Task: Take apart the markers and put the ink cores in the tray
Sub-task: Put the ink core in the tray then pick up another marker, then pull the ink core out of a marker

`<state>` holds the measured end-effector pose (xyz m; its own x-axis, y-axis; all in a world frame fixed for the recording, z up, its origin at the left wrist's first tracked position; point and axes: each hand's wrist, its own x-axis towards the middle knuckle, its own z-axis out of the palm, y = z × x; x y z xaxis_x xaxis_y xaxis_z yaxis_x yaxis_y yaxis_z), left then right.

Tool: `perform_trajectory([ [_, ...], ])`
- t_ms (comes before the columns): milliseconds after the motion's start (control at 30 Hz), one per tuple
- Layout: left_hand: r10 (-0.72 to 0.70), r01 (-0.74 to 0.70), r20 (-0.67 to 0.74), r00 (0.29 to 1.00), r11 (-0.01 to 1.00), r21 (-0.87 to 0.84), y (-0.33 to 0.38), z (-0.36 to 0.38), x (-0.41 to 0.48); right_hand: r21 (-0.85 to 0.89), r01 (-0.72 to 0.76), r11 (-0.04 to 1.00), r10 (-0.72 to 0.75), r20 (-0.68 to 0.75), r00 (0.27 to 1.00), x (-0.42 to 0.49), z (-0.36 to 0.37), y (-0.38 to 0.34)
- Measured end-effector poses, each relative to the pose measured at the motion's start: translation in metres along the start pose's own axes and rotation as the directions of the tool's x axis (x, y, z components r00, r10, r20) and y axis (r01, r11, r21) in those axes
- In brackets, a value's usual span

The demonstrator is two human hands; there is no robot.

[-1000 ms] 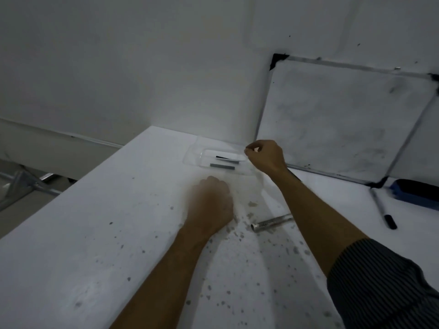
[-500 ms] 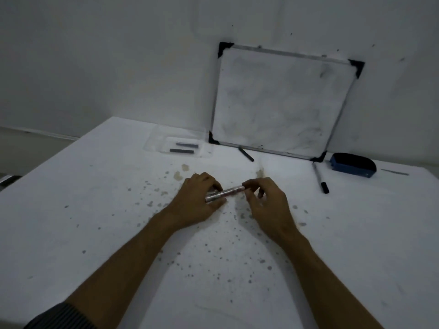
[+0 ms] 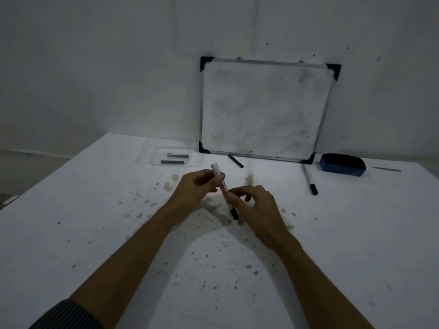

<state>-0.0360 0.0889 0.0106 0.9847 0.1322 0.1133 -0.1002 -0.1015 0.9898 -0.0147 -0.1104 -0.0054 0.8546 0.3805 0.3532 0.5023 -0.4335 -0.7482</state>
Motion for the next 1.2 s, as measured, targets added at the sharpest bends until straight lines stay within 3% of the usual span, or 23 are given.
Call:
perform_trajectory([
  [133,-0.132,0.135,0.031,0.991,0.944,-0.300,-0.010,0.021,0.019,-0.049,-0.039,0.998,0.037,-0.048,0.998,0.020,-0.002,0.000],
  [333,-0.172,0.157,-0.034,0.985,0.950,-0.268,-0.026,0.023,0.029,-0.167,-0.164,0.972,0.139,-0.153,0.979,0.089,-0.007,0.026],
  [467,-0.131,0.115,-0.048,0.990,0.960,-0.256,-0.030,0.025,0.031,-0.435,-0.213,0.875,0.212,-0.050,0.976,0.136,0.006,0.050],
  [700,-0.122,0.113,-0.017,0.992,0.960,-0.256,-0.034,0.020,0.035,-0.484,-0.275,0.830,0.226,-0.159,0.961,0.161,0.025,0.063],
  [833,-0.139,0.132,-0.009,0.990,0.957,-0.258,-0.031,0.021,0.033,-0.447,-0.276,0.851,0.223,-0.169,0.960,0.151,0.017,0.057],
  [967,-0.134,0.128,-0.010,0.991,0.969,-0.211,-0.026,0.022,0.029,-0.352,-0.161,0.922,0.110,-0.158,0.981,0.122,-0.004,0.040],
  [1200,-0.079,0.098,0.257,0.963,0.993,-0.063,-0.015,0.027,0.013,-0.106,-0.071,0.992,0.040,-0.269,0.962,0.031,-0.028,0.003],
])
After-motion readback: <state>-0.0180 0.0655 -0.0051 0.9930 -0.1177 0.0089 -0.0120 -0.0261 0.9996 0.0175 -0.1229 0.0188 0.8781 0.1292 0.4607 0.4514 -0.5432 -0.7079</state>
